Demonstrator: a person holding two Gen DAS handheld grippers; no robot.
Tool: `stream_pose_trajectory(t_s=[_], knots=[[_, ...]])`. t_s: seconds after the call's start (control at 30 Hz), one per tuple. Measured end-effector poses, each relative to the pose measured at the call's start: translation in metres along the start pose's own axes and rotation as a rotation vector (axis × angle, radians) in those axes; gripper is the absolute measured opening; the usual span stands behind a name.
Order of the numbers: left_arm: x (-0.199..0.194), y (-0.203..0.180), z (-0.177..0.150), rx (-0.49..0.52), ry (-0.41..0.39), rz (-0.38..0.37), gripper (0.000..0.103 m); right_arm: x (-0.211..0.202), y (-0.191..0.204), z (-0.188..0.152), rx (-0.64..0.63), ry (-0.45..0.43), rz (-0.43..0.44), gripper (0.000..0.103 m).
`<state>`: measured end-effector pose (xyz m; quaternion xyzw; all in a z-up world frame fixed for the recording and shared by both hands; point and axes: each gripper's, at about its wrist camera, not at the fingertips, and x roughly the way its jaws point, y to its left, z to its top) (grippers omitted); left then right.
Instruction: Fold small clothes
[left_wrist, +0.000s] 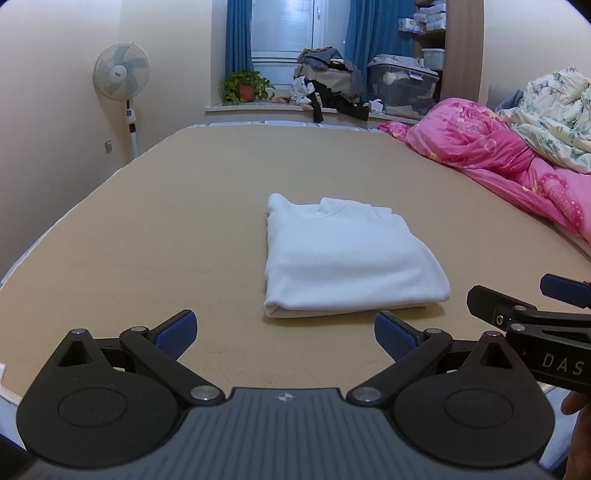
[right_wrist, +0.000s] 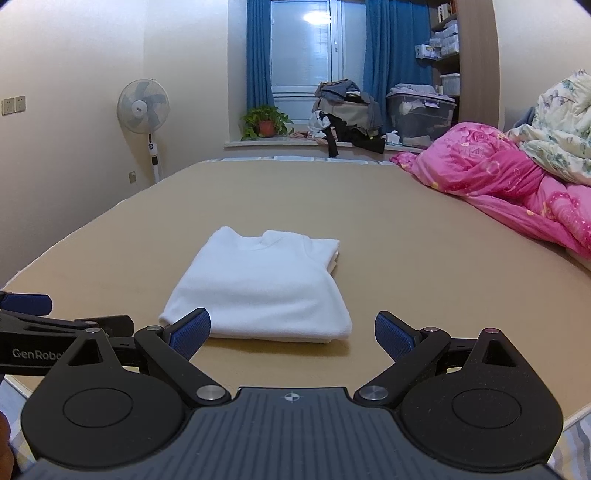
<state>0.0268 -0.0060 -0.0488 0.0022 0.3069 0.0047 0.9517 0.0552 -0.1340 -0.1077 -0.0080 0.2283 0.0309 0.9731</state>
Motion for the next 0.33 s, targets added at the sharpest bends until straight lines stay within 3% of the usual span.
stream_pose_trajectory(t_s=[0.33], knots=[[-0.0029, -0.001, -0.001, 0.01, -0.014, 0.004, 0.102, -0.0027, 0.0013, -0.001, 0.003, -0.001, 0.001, 0.096]])
